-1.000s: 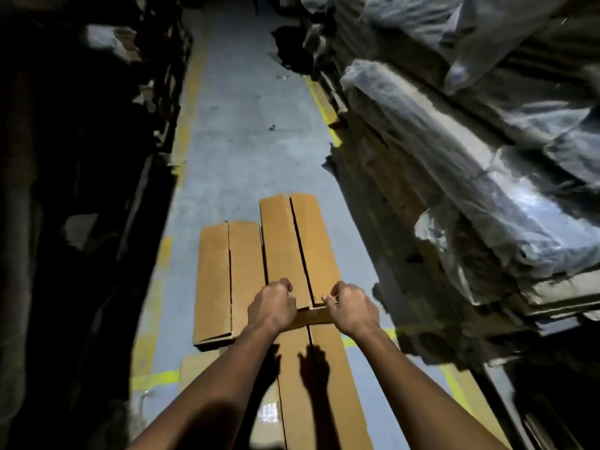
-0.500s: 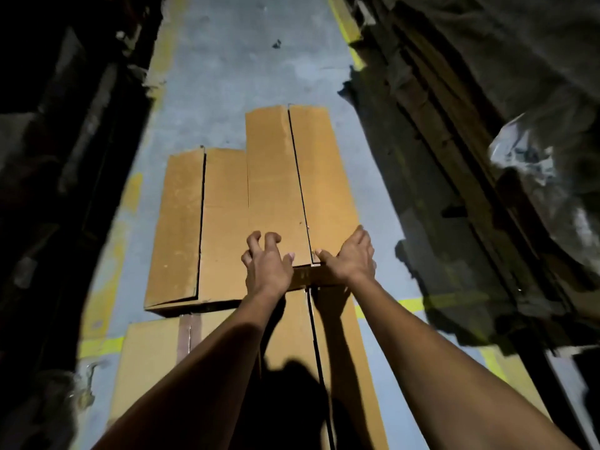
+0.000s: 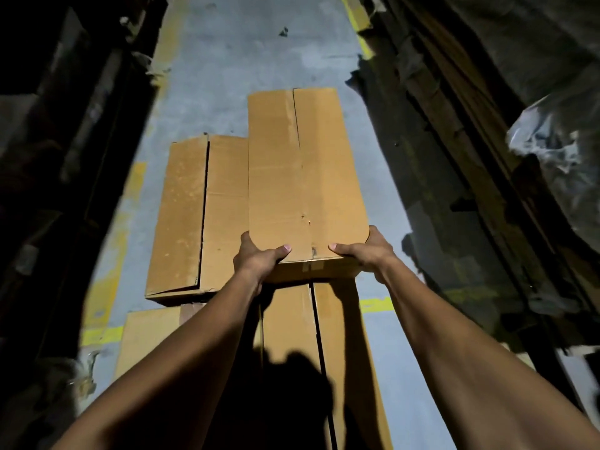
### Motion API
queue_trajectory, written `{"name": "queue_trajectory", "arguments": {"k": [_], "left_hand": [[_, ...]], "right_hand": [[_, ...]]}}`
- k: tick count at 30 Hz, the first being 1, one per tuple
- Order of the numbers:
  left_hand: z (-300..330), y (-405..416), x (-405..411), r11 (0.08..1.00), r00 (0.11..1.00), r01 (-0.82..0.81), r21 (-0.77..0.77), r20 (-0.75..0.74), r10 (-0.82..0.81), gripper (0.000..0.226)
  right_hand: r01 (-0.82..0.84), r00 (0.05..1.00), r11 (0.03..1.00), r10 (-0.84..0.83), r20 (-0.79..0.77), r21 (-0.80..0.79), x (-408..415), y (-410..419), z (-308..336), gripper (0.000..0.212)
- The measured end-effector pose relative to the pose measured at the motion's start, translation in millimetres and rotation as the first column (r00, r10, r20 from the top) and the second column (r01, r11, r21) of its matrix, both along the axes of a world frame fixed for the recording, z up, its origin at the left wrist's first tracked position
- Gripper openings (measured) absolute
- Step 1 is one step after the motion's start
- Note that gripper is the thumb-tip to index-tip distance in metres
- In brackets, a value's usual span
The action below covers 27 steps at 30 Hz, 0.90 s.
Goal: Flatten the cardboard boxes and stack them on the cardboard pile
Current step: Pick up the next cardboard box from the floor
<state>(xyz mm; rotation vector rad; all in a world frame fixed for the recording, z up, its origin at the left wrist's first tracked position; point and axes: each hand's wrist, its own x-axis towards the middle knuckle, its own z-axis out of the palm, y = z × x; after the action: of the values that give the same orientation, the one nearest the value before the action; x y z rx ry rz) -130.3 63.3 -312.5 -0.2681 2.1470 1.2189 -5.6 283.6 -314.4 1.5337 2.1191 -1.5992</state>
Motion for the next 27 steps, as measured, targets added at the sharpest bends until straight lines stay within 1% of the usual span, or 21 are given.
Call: {"name": "queue_trajectory", "arguments": {"k": [2, 6, 10, 14, 15, 17, 19, 22, 23, 27], "left_hand": [[7.3, -7.8, 7.5, 1.000, 1.000, 0.003, 0.005, -0.024, -0.003, 0.120], [40.7, -19.4, 17.9, 0.999, 0.993, 0.035, 0.010, -0.115, -0.034, 0.116], [94.9, -30.4, 28.0, 0.998, 0.977, 0.050, 0.022, -0.207, -0.045, 0.105], [158.2, -49.7, 53.2, 0.999, 0.968, 0.035, 0.028, -0.250, -0.027, 0.103], [176.1, -57.0, 63.6, 0.999, 0.964, 0.032, 0.036, -0.266, -0.021, 0.103], [209.1, -73.3, 87.9, 0.999, 0.961, 0.026, 0.036, -0.277, -0.015, 0.111], [233.9, -91.0, 112.7, 0.999, 0.962, 0.023, 0.035, -0.273, -0.012, 0.111], [269.7, -121.2, 160.7, 0.999, 0.957, 0.030, 0.040, -0.290, -0.017, 0.117], [281.8, -132.4, 179.3, 0.999, 0.952, 0.038, 0.038, -0.304, -0.024, 0.116], [332.2, -178.6, 259.7, 0.997, 0.935, 0.024, 0.075, -0.355, 0.004, 0.092]], "right_hand": [[-0.004, 0.999, 1.000, 0.004, -0.035, 0.017, 8.9, -10.8, 15.4, 0.096], [-0.014, 0.994, 0.999, 0.018, -0.108, 0.041, 24.6, -19.1, 43.6, 0.092], [-0.026, 0.990, 0.997, 0.036, -0.139, 0.073, 37.5, -27.5, 92.0, 0.097], [-0.054, 0.982, 0.994, 0.070, -0.174, 0.093, 62.7, -40.8, 156.2, 0.089], [-0.061, 0.980, 0.993, 0.078, -0.180, 0.098, 72.8, -45.9, 173.9, 0.088], [-0.076, 0.978, 0.992, 0.094, -0.188, 0.104, 95.2, -58.9, 206.3, 0.091], [-0.089, 0.974, 0.989, 0.111, -0.196, 0.118, 119.3, -73.4, 234.2, 0.094], [-0.094, 0.969, 0.983, 0.127, -0.214, 0.156, 171.2, -101.9, 277.5, 0.087], [-0.097, 0.968, 0.981, 0.132, -0.214, 0.165, 190.8, -112.7, 291.1, 0.085], [-0.111, 0.964, 0.973, 0.155, -0.219, 0.200, 260.5, -155.6, 337.1, 0.093]]}}
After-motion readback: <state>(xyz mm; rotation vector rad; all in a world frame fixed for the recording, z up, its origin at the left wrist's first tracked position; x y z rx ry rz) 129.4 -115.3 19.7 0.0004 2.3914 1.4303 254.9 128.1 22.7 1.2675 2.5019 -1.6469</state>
